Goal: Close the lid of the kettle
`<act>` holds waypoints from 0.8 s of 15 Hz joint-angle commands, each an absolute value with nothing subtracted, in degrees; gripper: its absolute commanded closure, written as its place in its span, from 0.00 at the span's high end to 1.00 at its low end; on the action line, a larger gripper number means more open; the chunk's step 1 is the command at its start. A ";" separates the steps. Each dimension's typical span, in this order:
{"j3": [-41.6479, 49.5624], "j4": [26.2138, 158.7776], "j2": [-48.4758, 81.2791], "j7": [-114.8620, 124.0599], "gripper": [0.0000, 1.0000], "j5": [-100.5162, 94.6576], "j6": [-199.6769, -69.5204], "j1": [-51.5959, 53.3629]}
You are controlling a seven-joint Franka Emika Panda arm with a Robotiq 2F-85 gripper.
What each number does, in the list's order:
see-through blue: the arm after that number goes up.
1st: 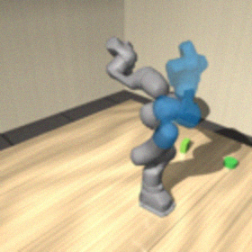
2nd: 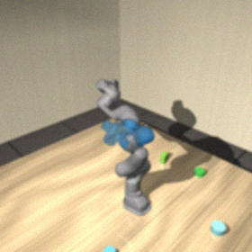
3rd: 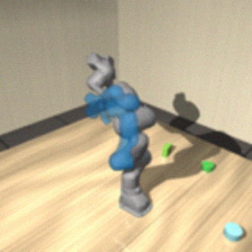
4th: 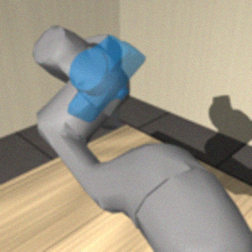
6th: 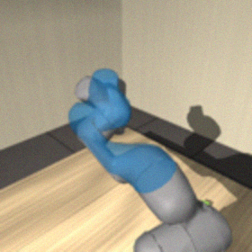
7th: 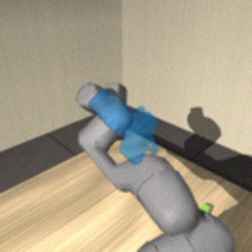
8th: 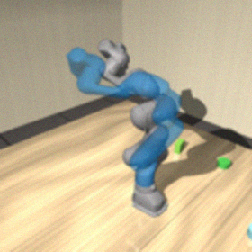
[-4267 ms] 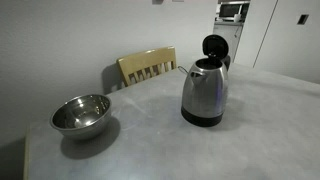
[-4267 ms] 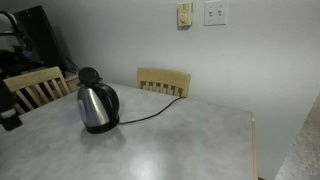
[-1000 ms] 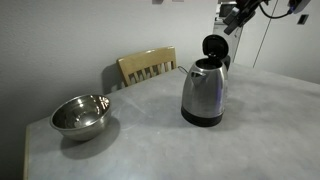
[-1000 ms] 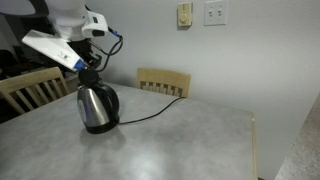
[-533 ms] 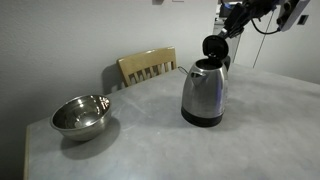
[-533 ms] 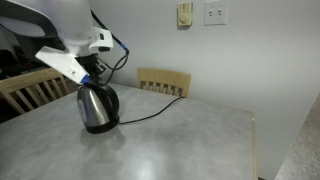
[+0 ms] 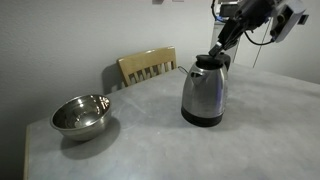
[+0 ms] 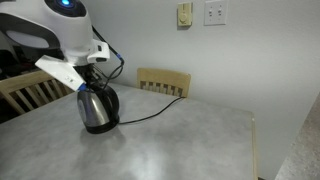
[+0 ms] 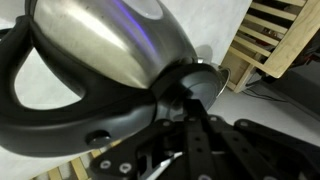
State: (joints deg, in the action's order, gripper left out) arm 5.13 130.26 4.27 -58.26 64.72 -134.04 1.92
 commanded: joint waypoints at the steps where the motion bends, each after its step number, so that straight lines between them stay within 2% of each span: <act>1: 3.29 129.25 6.23 -59.11 0.00 64.54 -132.69 0.43; 9: 2.08 127.13 10.56 -59.63 0.00 61.83 -135.56 1.06; 12: 1.79 127.12 11.39 -55.15 0.00 53.75 -139.09 1.97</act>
State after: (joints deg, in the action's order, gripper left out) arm 3.05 128.11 6.85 -57.98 60.76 -134.27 1.94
